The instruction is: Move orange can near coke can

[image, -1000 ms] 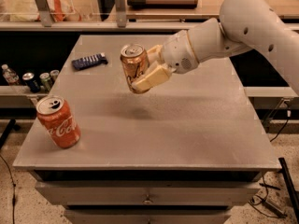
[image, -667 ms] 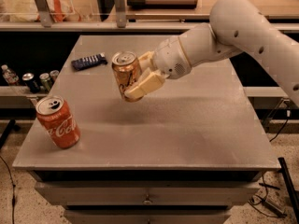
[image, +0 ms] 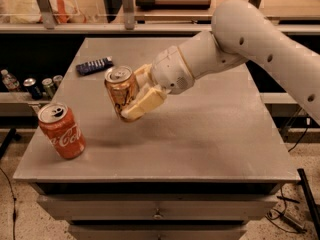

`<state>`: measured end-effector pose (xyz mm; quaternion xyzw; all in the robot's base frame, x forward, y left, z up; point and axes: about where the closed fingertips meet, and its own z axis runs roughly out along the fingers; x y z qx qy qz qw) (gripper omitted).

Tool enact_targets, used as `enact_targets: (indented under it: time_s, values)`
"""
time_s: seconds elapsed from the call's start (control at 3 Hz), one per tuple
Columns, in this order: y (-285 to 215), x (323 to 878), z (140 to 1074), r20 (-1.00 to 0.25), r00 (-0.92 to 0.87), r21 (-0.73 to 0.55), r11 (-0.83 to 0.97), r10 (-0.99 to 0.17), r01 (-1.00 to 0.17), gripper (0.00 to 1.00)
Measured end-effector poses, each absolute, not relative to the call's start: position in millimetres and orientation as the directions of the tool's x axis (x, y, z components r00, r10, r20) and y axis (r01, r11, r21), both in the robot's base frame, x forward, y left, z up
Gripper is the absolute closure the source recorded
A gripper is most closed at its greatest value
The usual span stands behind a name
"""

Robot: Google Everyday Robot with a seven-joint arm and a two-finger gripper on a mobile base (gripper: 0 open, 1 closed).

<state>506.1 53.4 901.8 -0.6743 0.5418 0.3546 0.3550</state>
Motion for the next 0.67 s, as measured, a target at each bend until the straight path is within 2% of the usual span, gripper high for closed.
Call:
enact_targets:
  time_s: [0.67]
  values:
    - [80.8, 486.3, 895.7, -0.879, 0.191, -0.105, -0.213, -0.437, -0.971, 1.00]
